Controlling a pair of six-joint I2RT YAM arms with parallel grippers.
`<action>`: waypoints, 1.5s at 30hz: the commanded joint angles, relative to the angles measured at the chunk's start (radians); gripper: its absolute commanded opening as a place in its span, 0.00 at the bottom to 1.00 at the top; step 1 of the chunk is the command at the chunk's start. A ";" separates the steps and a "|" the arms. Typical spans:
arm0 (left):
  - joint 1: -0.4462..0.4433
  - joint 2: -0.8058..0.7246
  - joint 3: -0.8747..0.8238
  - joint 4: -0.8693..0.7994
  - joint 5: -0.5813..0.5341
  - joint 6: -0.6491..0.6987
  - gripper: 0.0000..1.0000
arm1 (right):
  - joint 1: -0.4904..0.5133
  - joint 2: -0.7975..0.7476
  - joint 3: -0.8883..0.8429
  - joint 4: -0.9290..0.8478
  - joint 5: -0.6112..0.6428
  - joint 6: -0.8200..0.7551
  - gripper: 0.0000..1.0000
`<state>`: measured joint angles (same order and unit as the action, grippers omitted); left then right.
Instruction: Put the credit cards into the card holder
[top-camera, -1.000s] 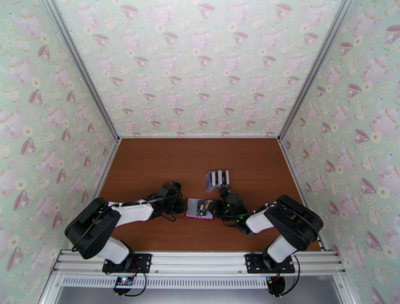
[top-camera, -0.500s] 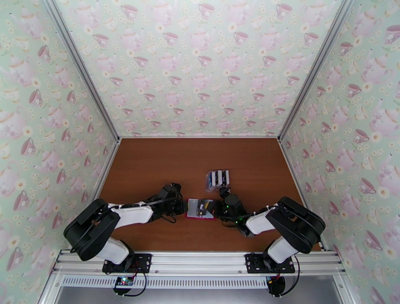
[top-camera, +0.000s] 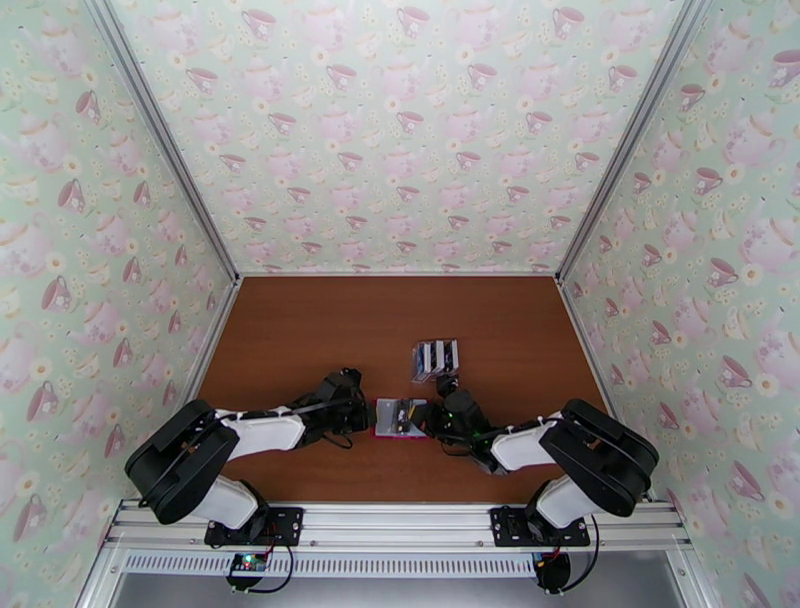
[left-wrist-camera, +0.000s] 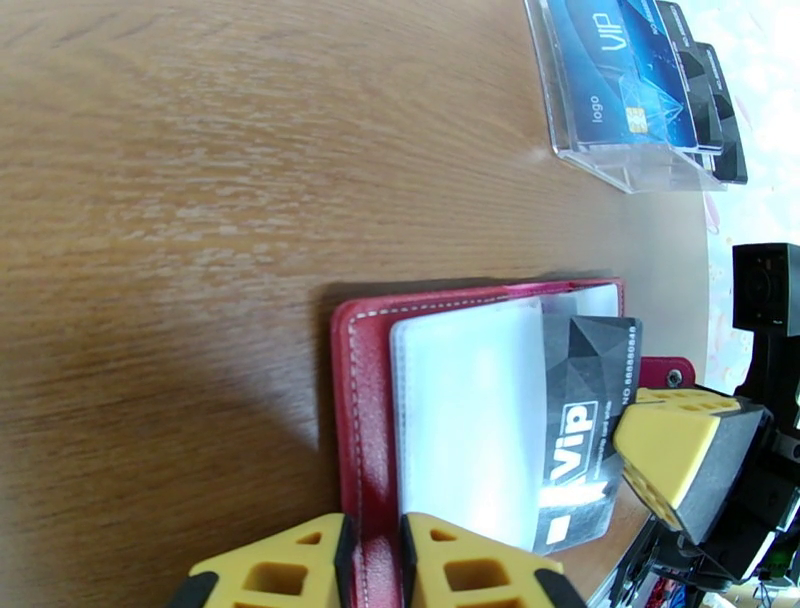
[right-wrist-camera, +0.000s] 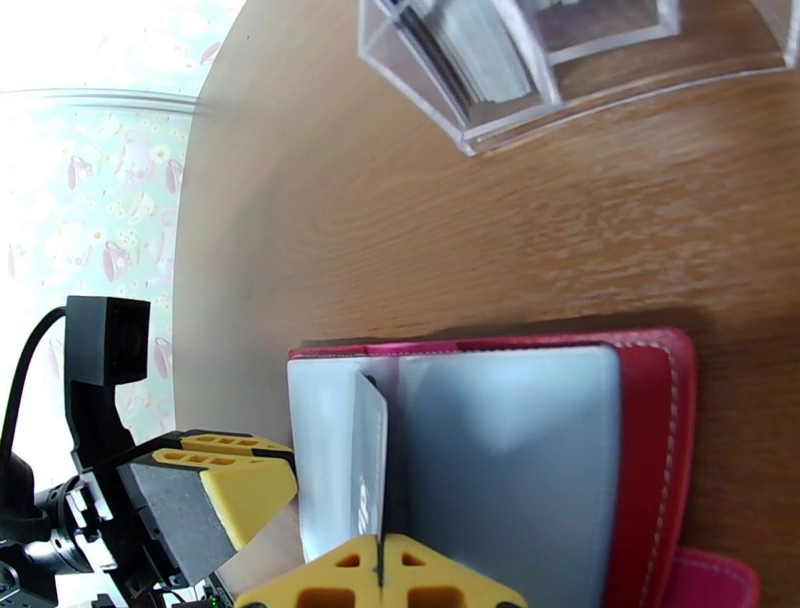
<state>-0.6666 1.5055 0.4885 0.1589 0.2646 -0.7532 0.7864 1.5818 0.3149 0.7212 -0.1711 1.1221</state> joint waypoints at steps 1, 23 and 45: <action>-0.025 0.032 -0.040 -0.087 0.045 -0.018 0.21 | 0.010 0.055 0.018 0.015 -0.036 -0.007 0.00; -0.022 0.083 -0.007 -0.075 0.039 -0.007 0.20 | 0.020 -0.056 0.257 -0.586 0.095 -0.175 0.35; -0.022 0.138 0.021 -0.019 0.071 -0.026 0.12 | 0.075 0.045 0.401 -0.770 0.165 -0.239 0.36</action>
<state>-0.6632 1.5589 0.5228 0.1570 0.2836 -0.7609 0.8436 1.5967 0.6884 0.0044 -0.0242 0.9077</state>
